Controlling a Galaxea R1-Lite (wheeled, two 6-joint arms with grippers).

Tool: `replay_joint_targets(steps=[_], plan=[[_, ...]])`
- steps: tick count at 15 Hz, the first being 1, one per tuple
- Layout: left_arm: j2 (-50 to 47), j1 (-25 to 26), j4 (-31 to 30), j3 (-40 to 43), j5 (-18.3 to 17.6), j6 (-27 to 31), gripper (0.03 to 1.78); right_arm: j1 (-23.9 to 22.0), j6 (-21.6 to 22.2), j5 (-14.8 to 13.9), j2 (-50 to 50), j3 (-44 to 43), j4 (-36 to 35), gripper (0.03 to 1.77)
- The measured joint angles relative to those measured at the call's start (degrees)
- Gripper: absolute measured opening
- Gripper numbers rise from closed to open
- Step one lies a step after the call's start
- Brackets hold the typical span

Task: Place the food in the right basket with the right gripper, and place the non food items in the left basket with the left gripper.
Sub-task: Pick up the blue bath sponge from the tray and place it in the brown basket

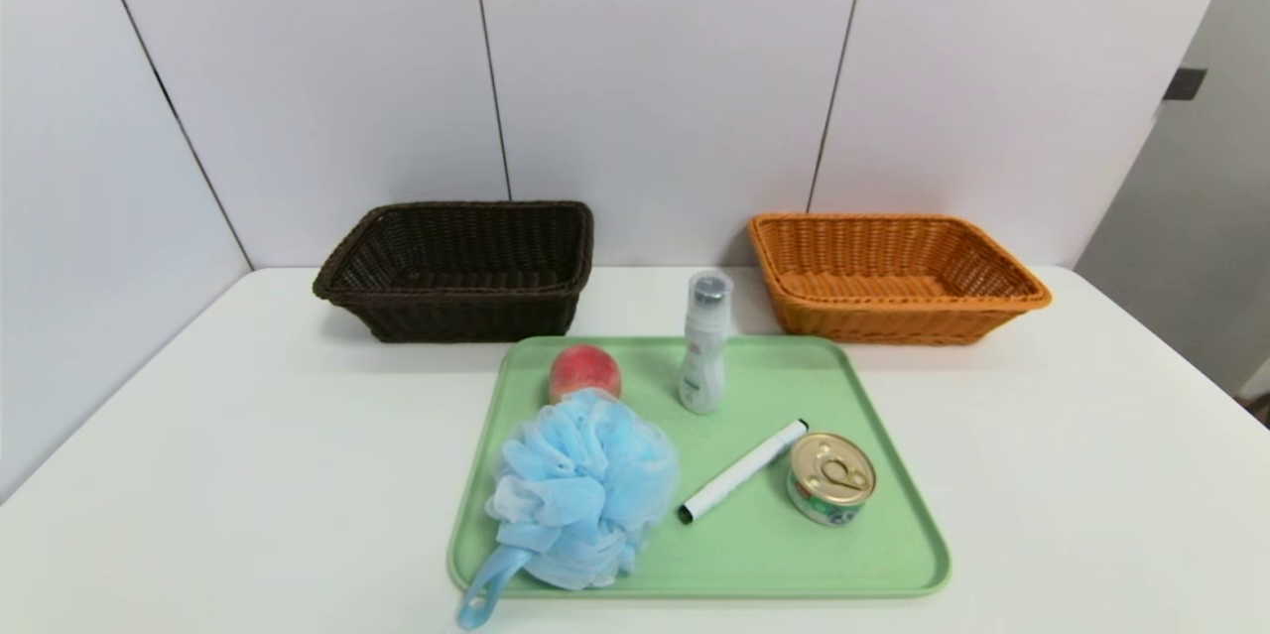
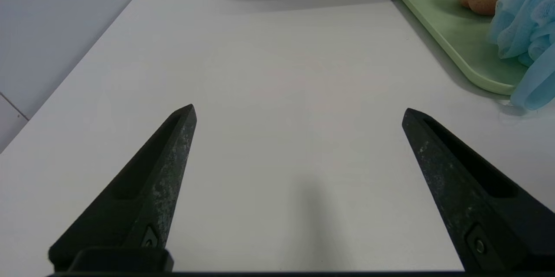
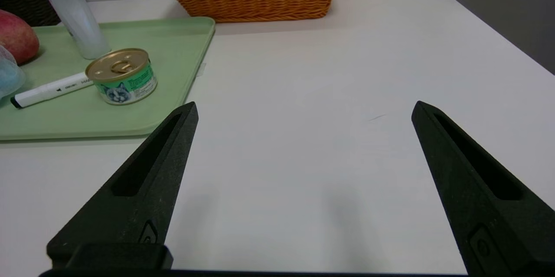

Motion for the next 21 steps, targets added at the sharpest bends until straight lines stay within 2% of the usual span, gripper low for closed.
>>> replay_joint_targets(steps=[4, 8, 13, 17, 19, 21], plan=[[0.0, 0.0, 1.8, -3.1, -0.2, -0.4, 1.69, 0.0, 0.1, 1.8, 0.1, -3.8, 1.3, 1.7], [3.2, 0.1, 11.6, -14.7, -0.2, -7.0, 1.69, 0.1, 0.4, 3.1, 4.6, -16.1, 8.5, 1.7], [14.8, 0.2, 17.5, -27.3, -0.1, -9.4, 1.69, 0.8, 0.4, 2.7, 19.6, -27.8, 10.9, 1.7], [26.2, 0.1, 18.6, -35.4, -0.5, -9.5, 1.69, 0.9, 0.3, 3.1, 32.4, -34.5, 10.9, 1.7], [32.4, 0.0, 18.6, -38.9, -1.6, -9.5, 1.69, 0.9, 0.3, 3.3, 38.7, -36.9, 10.9, 1.7], [39.2, 0.0, 18.3, -42.2, -4.5, -9.6, 1.69, 0.9, 0.0, 3.7, 44.3, -38.7, 10.6, 1.7]])
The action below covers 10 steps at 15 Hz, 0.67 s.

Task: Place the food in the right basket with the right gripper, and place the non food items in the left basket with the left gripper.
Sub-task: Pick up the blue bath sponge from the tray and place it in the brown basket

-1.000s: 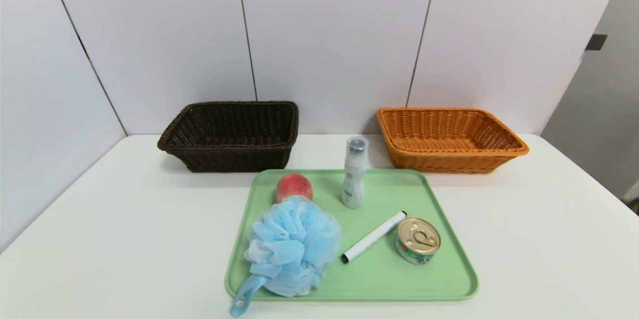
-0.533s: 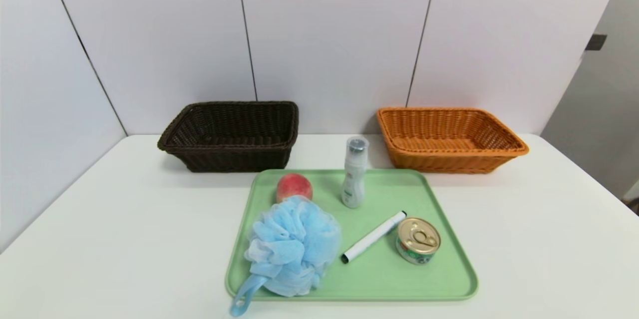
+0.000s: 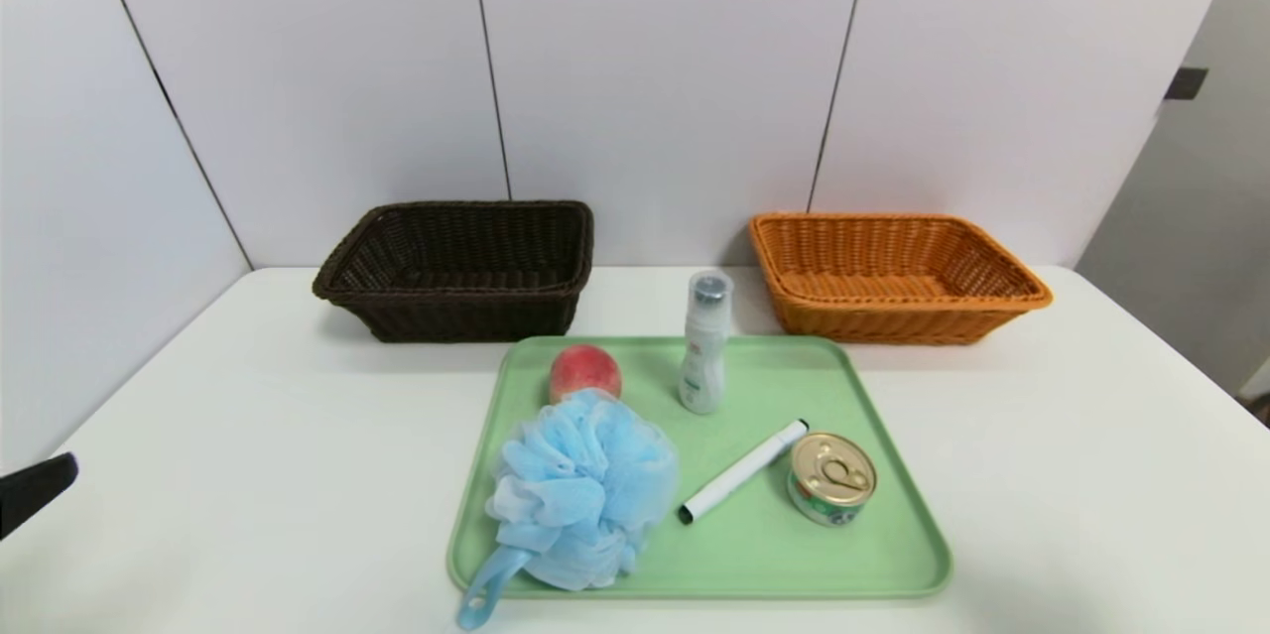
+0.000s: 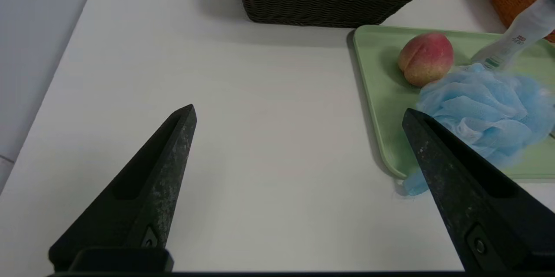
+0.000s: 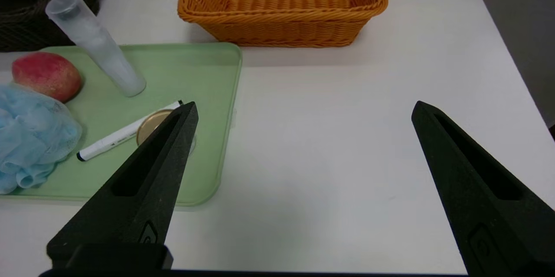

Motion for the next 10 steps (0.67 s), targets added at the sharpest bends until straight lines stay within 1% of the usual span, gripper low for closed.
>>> replay_joint_targets(steps=[3, 4, 5, 6, 8, 9, 10], plan=[[10.1, 0.0, -1.3, -3.9, -7.4, 0.1, 1.69, 0.1, -1.2, 3.0, 6.0, -2.2, 0.4, 1.7], [13.2, -0.1, -2.6, -4.6, -9.4, 0.2, 1.69, 0.1, -1.3, 3.3, 7.6, -3.1, 0.8, 1.7], [16.1, -0.3, -4.2, -5.2, -10.7, 0.4, 1.69, 0.1, -1.3, 4.0, 9.2, -4.2, 1.7, 1.7], [18.9, -0.6, -5.6, -6.0, -11.3, 0.9, 1.69, 0.1, -1.3, 5.4, 10.9, -5.4, 2.3, 1.7], [23.5, -1.7, -6.1, -7.9, -11.7, 2.2, 1.69, 0.2, -1.3, 9.3, 14.5, -7.7, 2.5, 1.7], [25.1, -3.4, -6.1, -8.6, -11.7, 2.5, 1.69, 0.5, -1.4, 10.9, 16.7, -9.2, 2.5, 1.7], [26.4, -5.4, -5.9, -9.1, -11.7, 2.6, 1.69, 1.7, -1.4, 11.7, 18.7, -10.6, 2.3, 1.7]])
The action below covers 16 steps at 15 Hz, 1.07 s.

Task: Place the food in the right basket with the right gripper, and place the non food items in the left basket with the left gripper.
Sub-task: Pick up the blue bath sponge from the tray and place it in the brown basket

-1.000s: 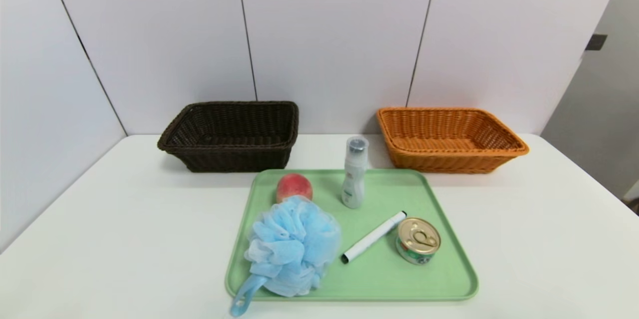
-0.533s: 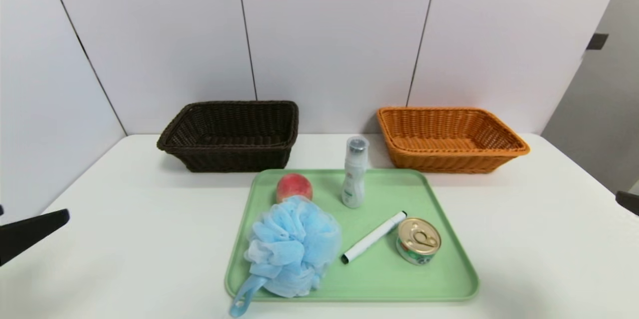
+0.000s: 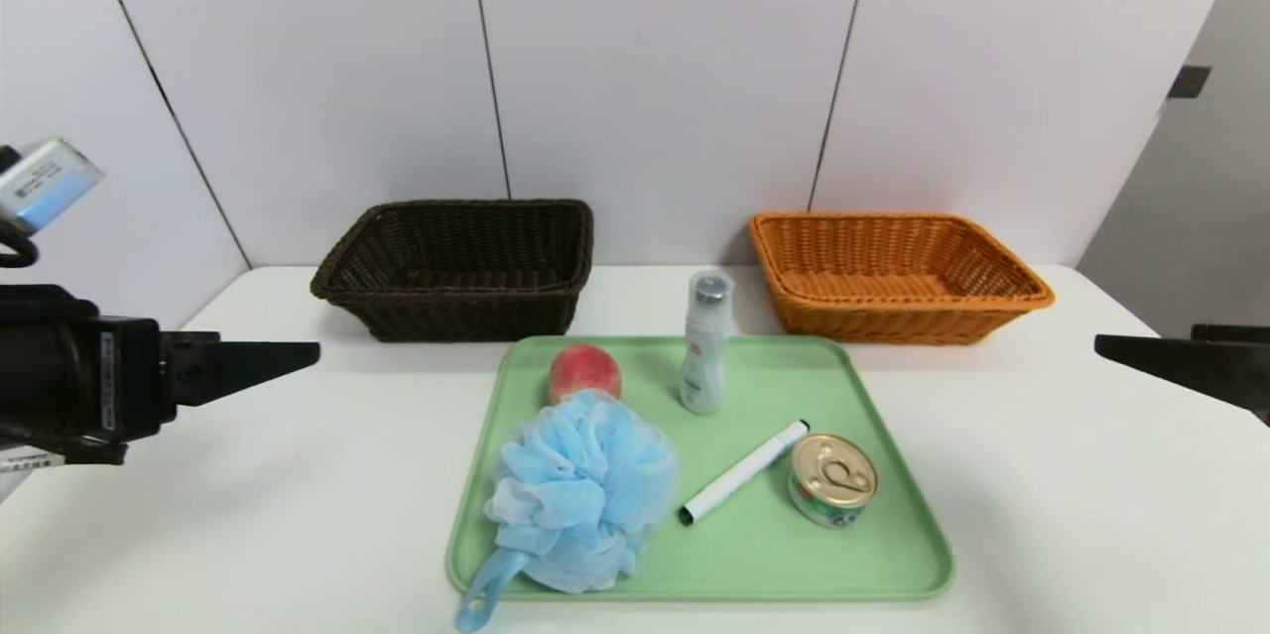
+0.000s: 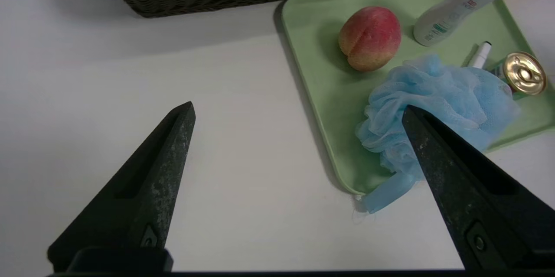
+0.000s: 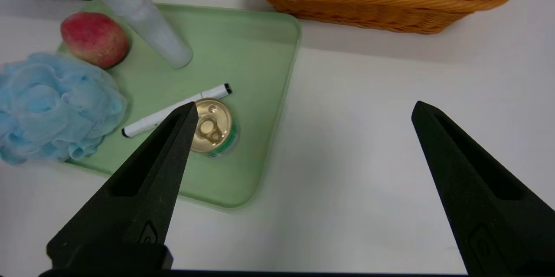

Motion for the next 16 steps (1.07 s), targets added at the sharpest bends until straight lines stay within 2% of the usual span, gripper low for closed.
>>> replay_joint_targets(steps=[4, 6, 12, 16], plan=[[4.0, -8.1, 3.5, -4.1, 0.2, -0.3, 1.69, 8.5, -0.1, -0.2, 7.2, -5.9, 0.2, 1.7], [6.2, -11.1, 5.1, -7.2, 0.2, -1.4, 1.69, 10.9, -0.2, -0.3, 10.2, -8.9, 0.5, 1.7], [12.7, -19.1, 7.8, -14.6, 0.3, -8.3, 1.69, 14.8, -0.2, -1.2, 16.3, -15.2, 4.0, 1.7], [15.5, -21.6, 7.7, -16.5, 0.4, -11.8, 1.69, 15.4, -0.1, -1.1, 18.1, -15.9, 4.0, 1.7]])
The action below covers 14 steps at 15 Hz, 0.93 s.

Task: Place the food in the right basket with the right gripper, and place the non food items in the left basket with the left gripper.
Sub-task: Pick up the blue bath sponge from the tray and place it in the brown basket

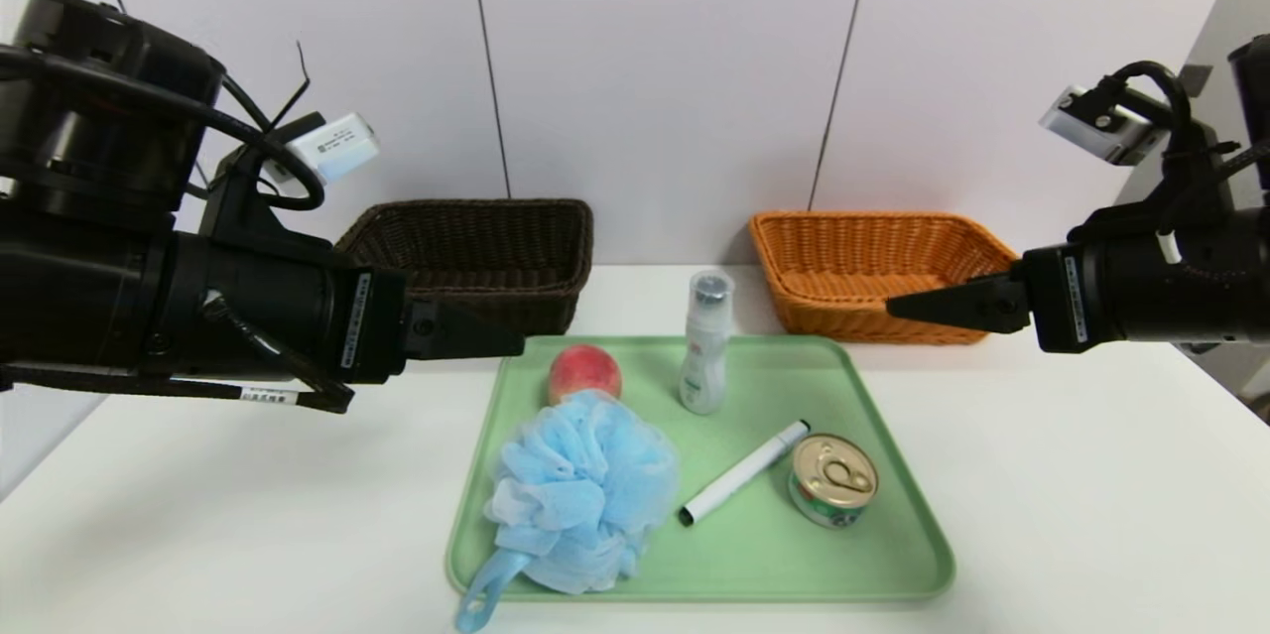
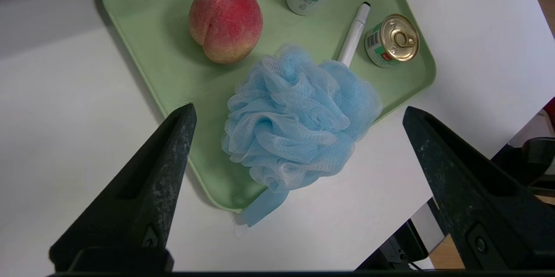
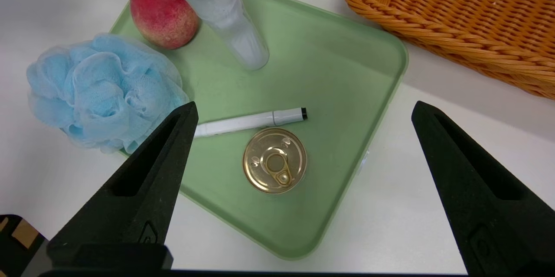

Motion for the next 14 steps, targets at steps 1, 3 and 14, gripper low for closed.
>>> replay_joint_targets(steps=[1, 3, 14], plan=[[0.5, -0.5, 0.0, -0.2, 0.0, -0.6, 1.69, 0.0, 0.0, 0.0, 0.2, 0.0, 0.0, 1.7], [1.6, -1.6, 0.0, -1.1, 0.0, -1.5, 1.69, 0.0, 0.1, -1.0, 0.3, 0.2, 0.0, 1.7], [10.9, -13.4, 0.0, -3.5, 9.4, -6.6, 1.69, -1.2, 1.2, -4.2, 2.0, 1.7, -0.8, 1.7]])
